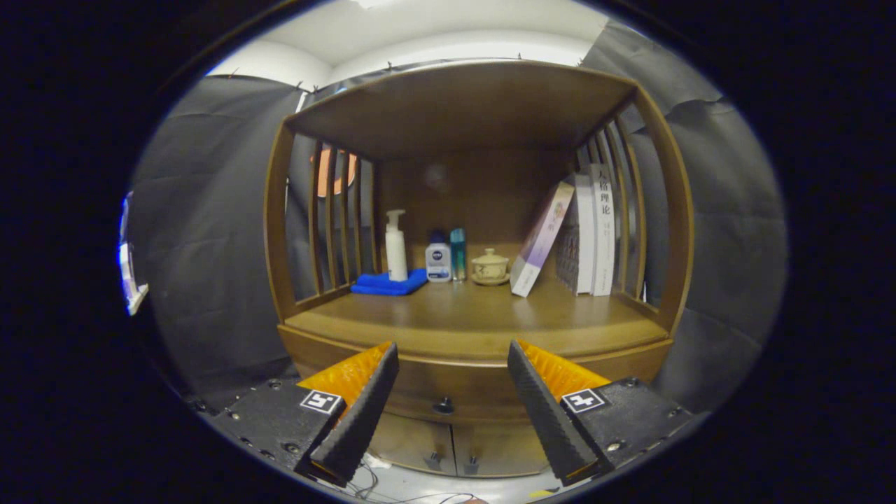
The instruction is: Pull open the drawer, take out the items inside it, and place them on the countertop above the cabinet.
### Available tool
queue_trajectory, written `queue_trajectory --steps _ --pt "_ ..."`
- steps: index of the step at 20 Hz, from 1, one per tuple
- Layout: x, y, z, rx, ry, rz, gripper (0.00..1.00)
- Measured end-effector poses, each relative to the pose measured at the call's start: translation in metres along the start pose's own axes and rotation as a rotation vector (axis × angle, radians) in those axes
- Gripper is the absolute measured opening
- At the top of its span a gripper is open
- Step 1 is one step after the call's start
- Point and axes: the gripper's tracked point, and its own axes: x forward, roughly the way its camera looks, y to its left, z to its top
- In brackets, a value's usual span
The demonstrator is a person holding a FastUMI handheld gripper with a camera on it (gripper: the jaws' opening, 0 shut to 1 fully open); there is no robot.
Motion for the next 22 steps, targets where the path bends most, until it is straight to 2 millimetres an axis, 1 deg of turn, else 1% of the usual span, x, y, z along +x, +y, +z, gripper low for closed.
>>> queue_trajectory --steps 2,5,7,9,10,12,13,14,15,16,17,19,21,22 --pt "0.017 -0.002 -0.014 -0.004 0.022 -0.005 0.99" --pt "0.034 -0.004 -0.037 0.011 0.063 -0.008 0.98" --pt "0.048 -0.005 -0.049 0.028 0.085 -0.002 0.96" --pt "0.052 -0.004 -0.063 0.027 0.106 -0.014 0.91" --pt "0.056 -0.004 -0.071 0.024 0.117 -0.023 0.86" --pt "0.067 -0.008 -0.085 0.021 0.143 -0.047 0.81" --pt "0.071 -0.010 -0.089 0.025 0.149 -0.061 0.80" --pt "0.068 -0.009 -0.091 0.033 0.138 -0.073 0.76" --pt "0.075 -0.009 -0.091 0.025 0.136 -0.080 0.72" --pt "0.074 -0.010 -0.097 0.022 0.142 -0.091 0.68" --pt "0.076 -0.007 -0.099 0.024 0.145 -0.098 0.64" --pt "0.077 -0.004 -0.098 0.033 0.136 -0.102 0.56" --pt "0.076 0.003 -0.101 0.070 0.135 -0.098 0.45" --pt "0.077 0.003 -0.100 0.076 0.132 -0.111 0.40"
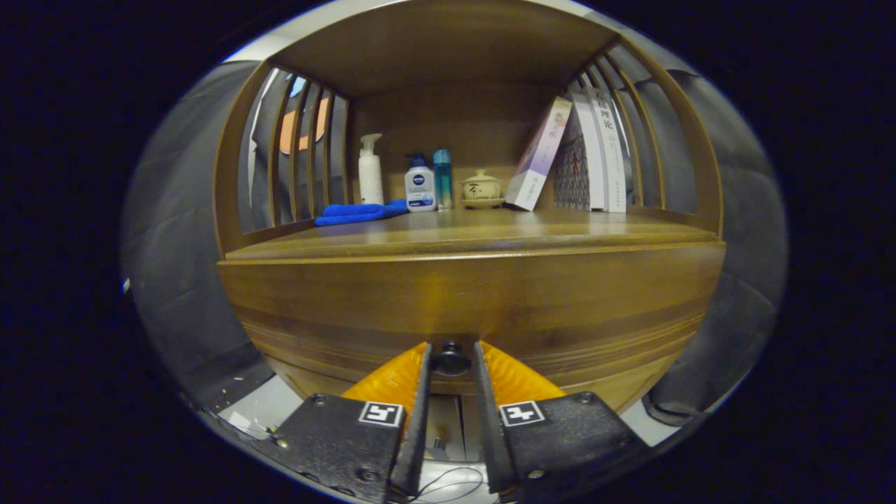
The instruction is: Pull open the drawer, take out the items inside it, and place them on the countertop above the cabinet.
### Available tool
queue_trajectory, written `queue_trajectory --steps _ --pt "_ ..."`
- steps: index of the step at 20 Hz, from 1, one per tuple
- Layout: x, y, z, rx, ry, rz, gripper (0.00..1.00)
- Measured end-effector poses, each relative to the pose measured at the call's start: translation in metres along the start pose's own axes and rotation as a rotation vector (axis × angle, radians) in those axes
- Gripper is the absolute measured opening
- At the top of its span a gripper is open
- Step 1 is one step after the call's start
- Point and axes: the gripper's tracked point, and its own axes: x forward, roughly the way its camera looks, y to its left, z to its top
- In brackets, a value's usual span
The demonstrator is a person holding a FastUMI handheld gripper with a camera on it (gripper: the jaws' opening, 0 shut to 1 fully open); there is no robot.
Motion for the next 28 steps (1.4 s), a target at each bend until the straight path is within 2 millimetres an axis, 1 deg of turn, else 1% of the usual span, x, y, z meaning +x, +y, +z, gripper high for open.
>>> queue_trajectory --steps 2,4,6,9,12,15,24,28 --pt "0.001 0.000 0.000 0.005 0.000 -0.004 0.30" --pt "0.000 0.000 -0.001 0.018 0.012 0.002 0.25" --pt "0.000 -0.001 -0.001 0.014 0.026 0.003 0.21" --pt "-0.007 -0.003 -0.003 -0.010 0.027 -0.005 0.20" --pt "-0.029 0.000 -0.011 -0.008 0.032 -0.003 0.20" --pt "-0.044 -0.001 -0.017 -0.022 0.040 0.007 0.20" --pt "-0.104 0.000 -0.037 -0.048 0.062 0.027 0.20" --pt "-0.128 0.001 -0.051 -0.057 0.086 0.044 0.20"
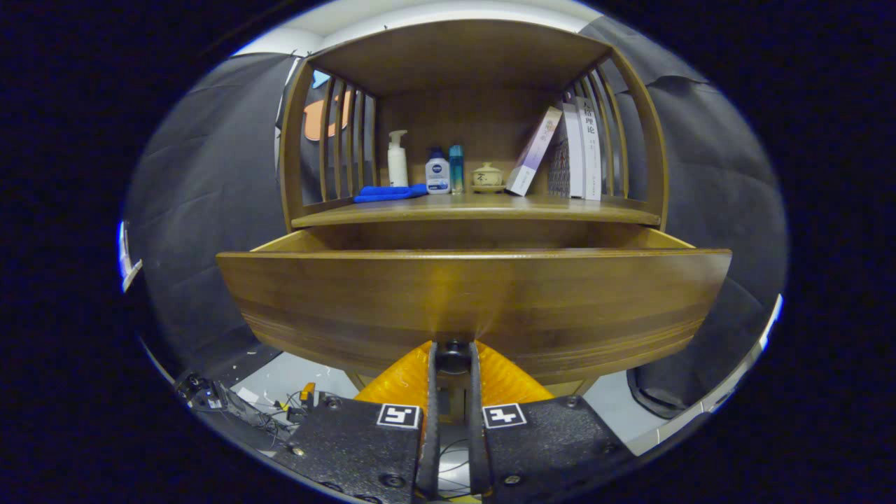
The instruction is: Pull open the drawer, take out the items inside it, and place them on the countertop above the cabinet.
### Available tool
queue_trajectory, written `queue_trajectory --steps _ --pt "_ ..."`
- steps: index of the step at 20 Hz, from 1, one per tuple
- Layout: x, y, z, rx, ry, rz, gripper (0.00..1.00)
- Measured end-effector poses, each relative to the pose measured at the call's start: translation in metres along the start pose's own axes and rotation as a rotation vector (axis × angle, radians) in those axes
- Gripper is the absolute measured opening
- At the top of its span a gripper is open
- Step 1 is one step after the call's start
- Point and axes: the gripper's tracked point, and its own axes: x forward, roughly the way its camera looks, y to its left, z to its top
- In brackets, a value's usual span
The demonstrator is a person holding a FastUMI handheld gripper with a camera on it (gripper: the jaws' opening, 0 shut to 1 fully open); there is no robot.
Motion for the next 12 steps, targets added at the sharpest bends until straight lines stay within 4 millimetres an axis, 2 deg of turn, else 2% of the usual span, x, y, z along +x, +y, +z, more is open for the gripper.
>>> queue_trajectory --steps 8,12 --pt "-0.036 0.001 -0.021 -0.026 0.025 0.037 0.20" --pt "-0.047 0.005 -0.028 -0.056 0.055 0.052 0.21"
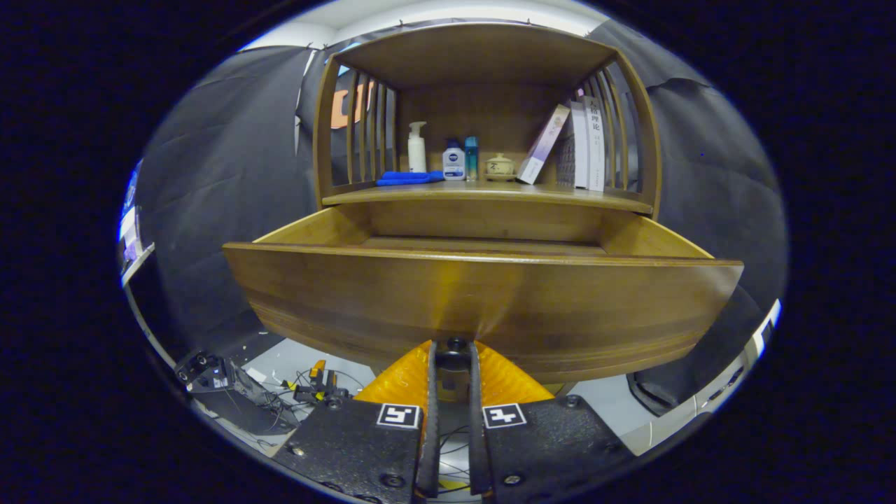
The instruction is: Pull open the drawer, take out the items inside it, and place them on the countertop above the cabinet.
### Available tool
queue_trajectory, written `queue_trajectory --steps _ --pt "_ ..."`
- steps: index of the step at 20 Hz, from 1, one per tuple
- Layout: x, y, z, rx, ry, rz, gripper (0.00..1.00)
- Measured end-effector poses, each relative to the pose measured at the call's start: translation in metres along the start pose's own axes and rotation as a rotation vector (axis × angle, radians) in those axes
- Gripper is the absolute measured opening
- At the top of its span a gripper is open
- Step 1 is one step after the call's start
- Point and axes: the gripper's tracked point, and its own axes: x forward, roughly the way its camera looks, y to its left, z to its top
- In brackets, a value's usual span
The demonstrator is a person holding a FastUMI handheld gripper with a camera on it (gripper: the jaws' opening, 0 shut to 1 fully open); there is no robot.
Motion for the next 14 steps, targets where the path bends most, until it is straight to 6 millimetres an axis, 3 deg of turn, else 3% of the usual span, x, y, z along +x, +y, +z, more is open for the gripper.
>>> queue_trajectory --steps 4,6,10,14 --pt "-0.012 -0.001 0.008 -0.049 0.021 -0.003 0.30" --pt "-0.025 0.003 0.027 -0.094 -0.025 0.011 0.33" --pt "-0.042 0.013 0.070 -0.118 -0.080 0.057 0.52" --pt "-0.034 0.018 0.103 -0.102 -0.062 0.095 0.64"
